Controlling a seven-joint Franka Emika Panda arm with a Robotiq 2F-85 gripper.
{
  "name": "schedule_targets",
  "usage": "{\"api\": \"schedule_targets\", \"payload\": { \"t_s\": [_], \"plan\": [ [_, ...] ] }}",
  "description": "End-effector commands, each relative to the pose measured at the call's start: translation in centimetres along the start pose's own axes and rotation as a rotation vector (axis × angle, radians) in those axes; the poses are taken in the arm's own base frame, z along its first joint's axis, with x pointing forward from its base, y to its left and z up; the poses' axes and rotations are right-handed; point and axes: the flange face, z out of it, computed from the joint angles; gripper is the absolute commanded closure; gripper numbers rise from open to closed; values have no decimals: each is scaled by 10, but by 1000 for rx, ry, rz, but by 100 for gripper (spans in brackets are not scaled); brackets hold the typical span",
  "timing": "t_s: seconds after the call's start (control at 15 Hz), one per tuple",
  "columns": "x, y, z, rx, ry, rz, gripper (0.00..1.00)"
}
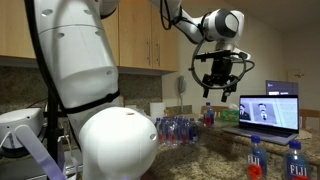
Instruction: Move the left and right bottles to the left
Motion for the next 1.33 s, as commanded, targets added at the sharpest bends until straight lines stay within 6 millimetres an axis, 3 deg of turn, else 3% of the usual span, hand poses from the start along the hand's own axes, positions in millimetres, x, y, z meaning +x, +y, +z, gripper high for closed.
{"api": "schedule_targets", "payload": {
  "t_s": [0.0,0.13,0.27,0.47,0.53,0.73,1.07,1.27],
  "plan": [
    [34,2,-6,-118,-30,-77,0],
    [53,1,-4,-202,-59,-93,0],
    [85,-7,9,-281,-90,-100,0],
    [117,-17,24,-341,-124,-92,0],
    [97,-13,21,-304,-88,-95,0],
    [121,-18,33,-318,-116,-100,0],
    [121,-18,28,-327,-100,-90,0],
    [130,-10,32,-331,-60,-102,0]
  ]
}}
